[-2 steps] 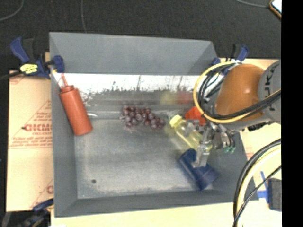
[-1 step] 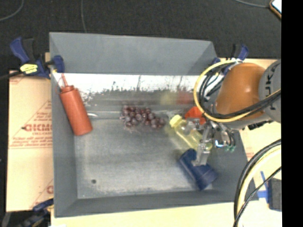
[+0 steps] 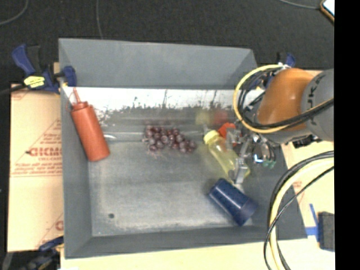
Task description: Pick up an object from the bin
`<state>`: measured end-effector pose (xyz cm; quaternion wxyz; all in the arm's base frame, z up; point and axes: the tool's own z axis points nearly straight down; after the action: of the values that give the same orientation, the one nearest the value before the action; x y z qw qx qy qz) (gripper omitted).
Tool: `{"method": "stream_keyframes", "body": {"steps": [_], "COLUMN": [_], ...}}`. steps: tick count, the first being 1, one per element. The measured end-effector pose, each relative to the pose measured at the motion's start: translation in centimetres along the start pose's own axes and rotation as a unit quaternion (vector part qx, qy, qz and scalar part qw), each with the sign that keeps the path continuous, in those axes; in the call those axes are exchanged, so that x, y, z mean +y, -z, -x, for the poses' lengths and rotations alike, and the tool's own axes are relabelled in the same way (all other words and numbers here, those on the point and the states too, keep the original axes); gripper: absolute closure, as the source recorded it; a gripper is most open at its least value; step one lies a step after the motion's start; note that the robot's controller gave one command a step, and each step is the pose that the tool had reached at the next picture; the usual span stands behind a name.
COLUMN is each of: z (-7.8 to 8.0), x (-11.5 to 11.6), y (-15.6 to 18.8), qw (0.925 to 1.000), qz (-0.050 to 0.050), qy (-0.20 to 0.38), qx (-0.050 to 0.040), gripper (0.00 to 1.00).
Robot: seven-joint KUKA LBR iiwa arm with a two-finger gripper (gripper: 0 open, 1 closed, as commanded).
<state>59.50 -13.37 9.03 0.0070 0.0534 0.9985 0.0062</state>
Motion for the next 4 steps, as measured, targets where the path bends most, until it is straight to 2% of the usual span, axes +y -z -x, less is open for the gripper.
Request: {"method": "stream_keyframes", "body": {"steps": [1, 2, 3, 4], "z": [0.7, 1.4, 4.6, 3.4], "x": [-0.4, 0.1, 0.6, 1.8], "y": [-0.2, -0.4, -1.5, -1.7], "qw": [0.9980, 0.9826, 0.9977, 0.9689], "qz": [-0.006, 0.004, -0.006, 0.005], "qy": [-0.062, -0.185, -0.066, -0.247], "qx": [-0.0097, -0.0133, -0.0090, -0.0092], "gripper": [0.00, 0.00, 0.00, 1.00]}}
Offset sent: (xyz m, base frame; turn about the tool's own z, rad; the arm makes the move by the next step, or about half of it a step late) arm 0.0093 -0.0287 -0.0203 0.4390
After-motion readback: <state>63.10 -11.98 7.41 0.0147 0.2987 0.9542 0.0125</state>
